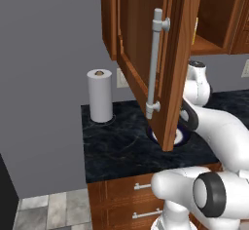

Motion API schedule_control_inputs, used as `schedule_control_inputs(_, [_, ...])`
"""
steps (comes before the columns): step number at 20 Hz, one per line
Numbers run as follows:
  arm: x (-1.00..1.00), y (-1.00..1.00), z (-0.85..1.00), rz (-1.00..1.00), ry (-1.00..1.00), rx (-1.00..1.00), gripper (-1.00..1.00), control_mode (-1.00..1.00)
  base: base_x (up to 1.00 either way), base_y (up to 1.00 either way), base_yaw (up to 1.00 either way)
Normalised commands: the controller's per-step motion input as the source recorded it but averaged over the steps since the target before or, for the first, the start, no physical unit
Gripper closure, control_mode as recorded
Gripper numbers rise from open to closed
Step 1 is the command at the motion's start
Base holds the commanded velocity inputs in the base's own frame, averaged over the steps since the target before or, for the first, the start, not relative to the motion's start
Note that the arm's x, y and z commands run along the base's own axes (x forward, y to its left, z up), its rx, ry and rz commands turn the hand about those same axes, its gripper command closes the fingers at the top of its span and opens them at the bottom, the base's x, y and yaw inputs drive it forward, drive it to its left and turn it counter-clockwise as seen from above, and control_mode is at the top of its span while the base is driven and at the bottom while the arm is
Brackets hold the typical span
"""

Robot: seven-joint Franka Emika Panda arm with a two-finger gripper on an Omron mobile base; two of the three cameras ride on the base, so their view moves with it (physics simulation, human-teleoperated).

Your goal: Move the hot dog bun to the plate on the dining table and place the condiment next to that plate. Then navigate to the fridge and take the sausage and place it on the plate as well.

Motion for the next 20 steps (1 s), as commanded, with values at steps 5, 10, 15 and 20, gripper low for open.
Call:
schedule_control_inputs(5, [0.57, -0.12, -0.42, -0.03, 0.0, 0.02, -1.0, -1.0, 0.0, 0.0, 0.0])
schedule_control_inputs(10, [0.69, -0.01, -0.36, -0.02, 0.06, 0.02, -1.0, -1.0, 0.0, 0.0, 0.0])
schedule_control_inputs(15, [0.46, 0.0, -0.39, -0.07, 0.04, 0.0, -1.0, -1.0, 0.0, 0.0, 0.0])
schedule_control_inputs(20, [0.26, 0.0, -0.35, -0.11, 0.04, 0.0, -1.0, -1.0, 0.0, 0.0, 0.0])
